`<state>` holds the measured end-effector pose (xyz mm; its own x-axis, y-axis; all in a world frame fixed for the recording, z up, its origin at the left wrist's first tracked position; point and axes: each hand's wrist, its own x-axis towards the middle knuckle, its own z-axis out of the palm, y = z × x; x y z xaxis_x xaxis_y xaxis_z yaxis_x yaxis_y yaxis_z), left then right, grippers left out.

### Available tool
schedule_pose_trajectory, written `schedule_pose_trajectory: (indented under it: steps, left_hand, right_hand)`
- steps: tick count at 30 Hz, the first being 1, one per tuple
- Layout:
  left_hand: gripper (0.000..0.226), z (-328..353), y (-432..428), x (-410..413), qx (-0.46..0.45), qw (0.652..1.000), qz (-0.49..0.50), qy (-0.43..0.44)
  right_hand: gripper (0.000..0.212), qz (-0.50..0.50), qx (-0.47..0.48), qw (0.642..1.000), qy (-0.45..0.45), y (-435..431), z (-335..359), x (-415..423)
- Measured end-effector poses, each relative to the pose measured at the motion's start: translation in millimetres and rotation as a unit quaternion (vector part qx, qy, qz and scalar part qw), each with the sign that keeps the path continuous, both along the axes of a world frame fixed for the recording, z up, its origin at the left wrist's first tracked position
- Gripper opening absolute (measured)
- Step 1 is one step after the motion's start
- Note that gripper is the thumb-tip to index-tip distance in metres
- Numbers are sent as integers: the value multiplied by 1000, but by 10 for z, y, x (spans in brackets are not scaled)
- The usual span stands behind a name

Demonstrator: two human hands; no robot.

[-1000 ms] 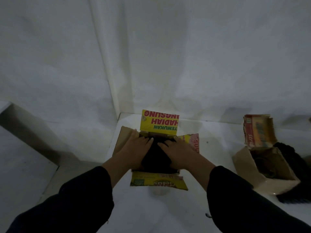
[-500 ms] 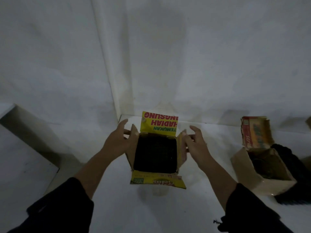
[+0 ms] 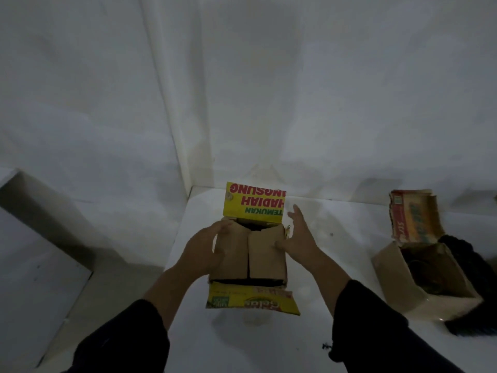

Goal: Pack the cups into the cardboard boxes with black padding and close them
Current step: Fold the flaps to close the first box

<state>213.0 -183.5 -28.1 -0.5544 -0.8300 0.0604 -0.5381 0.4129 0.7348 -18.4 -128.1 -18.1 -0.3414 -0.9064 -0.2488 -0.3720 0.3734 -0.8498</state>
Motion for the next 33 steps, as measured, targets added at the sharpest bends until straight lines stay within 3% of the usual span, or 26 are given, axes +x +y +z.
schedule_pose_trajectory:
  steps: [4, 7, 9, 11, 16, 19, 22, 24, 28, 30, 33]
  left_hand:
    - [82, -63, -13, 23, 44, 996, 62, 53]
    - [93, -100, -10, 34, 95, 988, 92, 73]
    - [93, -124, -9, 34, 109, 986, 90, 91]
    - [85, -127, 2, 25, 109, 987, 69, 94]
    - [49, -186, 62, 20, 59, 997, 33, 37]
    - [55, -235, 72, 48, 54, 998, 34, 17]
    - [46, -281, 79, 52, 41, 998, 34, 20]
    - [47, -318, 70, 57, 32, 999, 35, 20]
    - [48, -303, 83, 57, 33, 998, 41, 16]
    - [49, -292, 104, 51, 39, 998, 45, 18]
    - [52, -305, 102, 52, 43, 998, 50, 13]
  right_hand:
    - [99, 38, -27, 999, -6, -39, -41, -52]
    - [71, 40, -95, 995, 5, 46, -123, -108]
    - [47, 72, -138, 985, 70, 139, -179, -112]
    - [35, 108, -158, 972, 137, 225, -237, -100]
    - [52, 181, -73, 954, 226, 444, -301, -113]
    - [78, 214, -41, 945, 244, 570, -215, -80]
    - [104, 230, -6, 950, 212, 724, -41, -59]
    - [102, 253, -13, 945, 207, 867, 111, -19]
    - [73, 296, -106, 919, 239, 1146, 265, 68]
    - [66, 328, -162, 884, 292, 1236, 223, 94]
    - [68, 353, -220, 801, 432, 1252, 63, 182]
